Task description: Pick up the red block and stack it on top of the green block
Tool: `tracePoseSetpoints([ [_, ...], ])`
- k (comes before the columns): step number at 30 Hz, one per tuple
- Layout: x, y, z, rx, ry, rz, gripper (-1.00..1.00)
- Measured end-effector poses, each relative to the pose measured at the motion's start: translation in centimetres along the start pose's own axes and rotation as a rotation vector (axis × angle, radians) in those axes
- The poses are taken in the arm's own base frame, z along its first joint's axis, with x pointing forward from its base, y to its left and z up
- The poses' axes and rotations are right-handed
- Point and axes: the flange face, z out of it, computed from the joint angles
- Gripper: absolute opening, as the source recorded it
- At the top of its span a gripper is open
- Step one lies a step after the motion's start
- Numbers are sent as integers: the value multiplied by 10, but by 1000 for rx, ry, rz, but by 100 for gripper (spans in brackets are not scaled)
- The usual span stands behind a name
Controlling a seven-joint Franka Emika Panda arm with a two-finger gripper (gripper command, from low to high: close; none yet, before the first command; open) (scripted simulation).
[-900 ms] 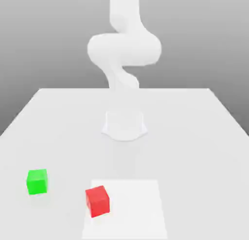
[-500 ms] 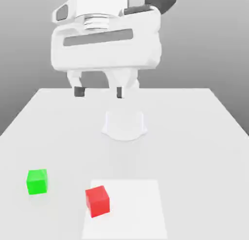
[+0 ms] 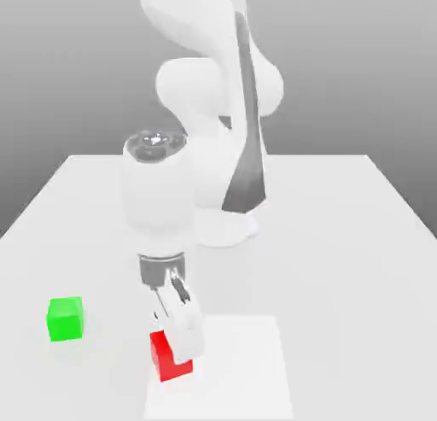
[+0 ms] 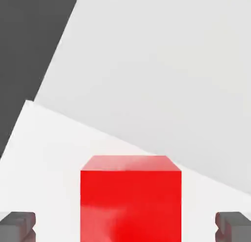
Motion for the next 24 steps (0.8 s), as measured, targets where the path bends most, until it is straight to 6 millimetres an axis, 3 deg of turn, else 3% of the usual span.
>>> tracePoseSetpoints([
  [7, 0, 0, 2, 2, 0, 0, -100],
  [13, 6, -1, -53, 2, 1, 6, -100],
  [18, 106, -7, -76, 3, 11, 123, -100],
  [23, 202, 12, -93, 1, 4, 220, -100],
  [24, 209, 14, -89, 1, 1, 226, -100],
])
